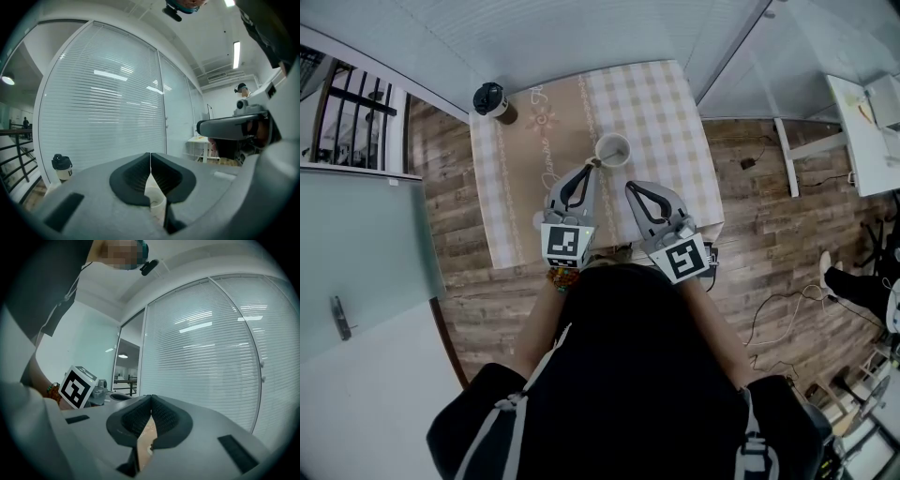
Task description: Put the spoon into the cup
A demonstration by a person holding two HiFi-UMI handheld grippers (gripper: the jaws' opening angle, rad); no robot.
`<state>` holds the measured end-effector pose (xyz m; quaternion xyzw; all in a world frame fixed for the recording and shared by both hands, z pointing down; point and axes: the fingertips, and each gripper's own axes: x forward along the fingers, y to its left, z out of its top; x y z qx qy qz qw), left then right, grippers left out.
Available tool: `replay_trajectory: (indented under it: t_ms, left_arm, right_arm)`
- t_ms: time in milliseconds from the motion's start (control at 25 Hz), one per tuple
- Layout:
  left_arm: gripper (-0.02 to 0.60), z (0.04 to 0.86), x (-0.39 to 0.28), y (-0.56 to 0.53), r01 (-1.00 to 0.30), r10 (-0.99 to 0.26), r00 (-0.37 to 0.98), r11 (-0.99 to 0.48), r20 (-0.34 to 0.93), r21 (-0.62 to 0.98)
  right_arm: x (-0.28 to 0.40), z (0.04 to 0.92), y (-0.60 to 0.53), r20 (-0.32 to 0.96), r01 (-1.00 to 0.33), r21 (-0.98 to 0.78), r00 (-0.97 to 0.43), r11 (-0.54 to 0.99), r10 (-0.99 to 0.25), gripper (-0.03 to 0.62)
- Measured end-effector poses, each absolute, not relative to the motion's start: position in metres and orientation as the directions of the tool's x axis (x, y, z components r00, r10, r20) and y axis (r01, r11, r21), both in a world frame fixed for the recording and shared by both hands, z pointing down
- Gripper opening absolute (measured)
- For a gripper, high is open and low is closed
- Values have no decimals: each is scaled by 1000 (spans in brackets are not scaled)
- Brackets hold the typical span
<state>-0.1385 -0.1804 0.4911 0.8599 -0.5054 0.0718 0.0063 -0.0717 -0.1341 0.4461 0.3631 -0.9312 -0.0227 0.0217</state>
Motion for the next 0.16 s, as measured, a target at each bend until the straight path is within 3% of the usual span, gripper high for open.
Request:
replay_trajectory:
  t_ms: [160]
  left_arm:
    - [20,500,-143,-182,-875,-870,469,-481,150,-57]
  right_arm:
    - [-73,446,-134,20,-668,59,-742,742,-670,8]
